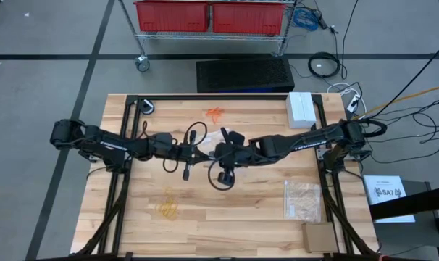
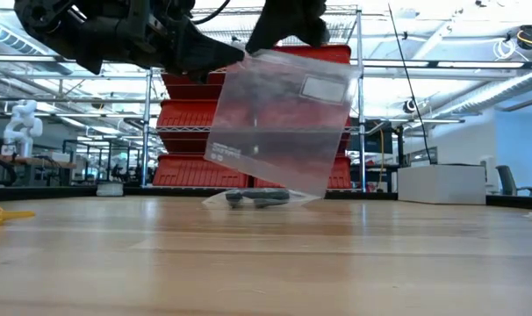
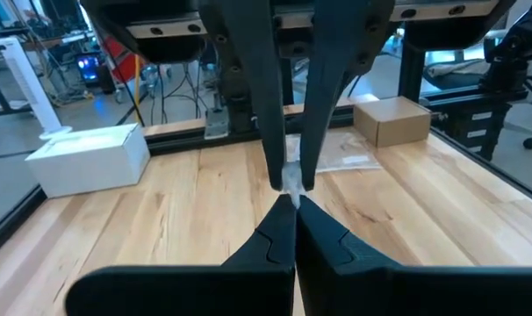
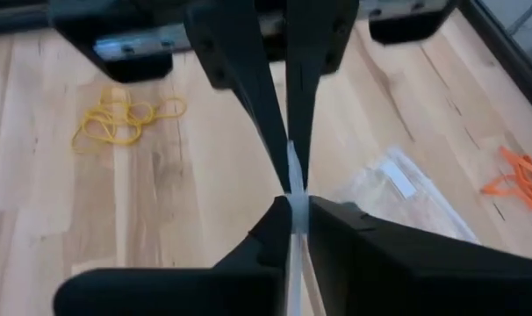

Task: Sort rubber bands
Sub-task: Open the top zip bag

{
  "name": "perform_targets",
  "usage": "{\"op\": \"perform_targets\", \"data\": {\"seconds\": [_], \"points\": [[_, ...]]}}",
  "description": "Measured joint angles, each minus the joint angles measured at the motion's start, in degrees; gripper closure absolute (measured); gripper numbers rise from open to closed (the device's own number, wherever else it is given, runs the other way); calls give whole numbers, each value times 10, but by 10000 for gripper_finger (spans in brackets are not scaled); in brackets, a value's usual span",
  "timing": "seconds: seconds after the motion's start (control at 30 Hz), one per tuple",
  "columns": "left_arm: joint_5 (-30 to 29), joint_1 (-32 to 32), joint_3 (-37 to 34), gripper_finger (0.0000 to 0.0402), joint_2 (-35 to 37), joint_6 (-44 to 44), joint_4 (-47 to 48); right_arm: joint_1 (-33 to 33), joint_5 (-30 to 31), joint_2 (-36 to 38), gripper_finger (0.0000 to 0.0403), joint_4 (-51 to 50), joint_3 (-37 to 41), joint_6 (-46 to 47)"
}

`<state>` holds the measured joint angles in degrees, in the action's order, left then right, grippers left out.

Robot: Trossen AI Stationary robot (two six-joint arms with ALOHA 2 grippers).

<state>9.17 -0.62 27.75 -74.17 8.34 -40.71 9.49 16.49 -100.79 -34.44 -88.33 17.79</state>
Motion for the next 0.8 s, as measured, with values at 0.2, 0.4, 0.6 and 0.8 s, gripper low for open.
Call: {"op": "perform_targets", "data": {"seconds": [0.2, 0.4, 0.6, 0.8], "points": [[0, 0, 0, 401, 0, 0, 0, 8, 1, 1, 390, -37, 0, 24], [-4, 0, 0, 402, 0, 1, 0, 17, 1, 1, 391, -92, 0, 56], [-12, 0, 0, 402, 2, 1, -1, 30, -1, 1, 391, -147, 0, 92], [-16, 0, 0, 402, 10, 1, 3, 45, -1, 1, 391, -183, 0, 126]]}}
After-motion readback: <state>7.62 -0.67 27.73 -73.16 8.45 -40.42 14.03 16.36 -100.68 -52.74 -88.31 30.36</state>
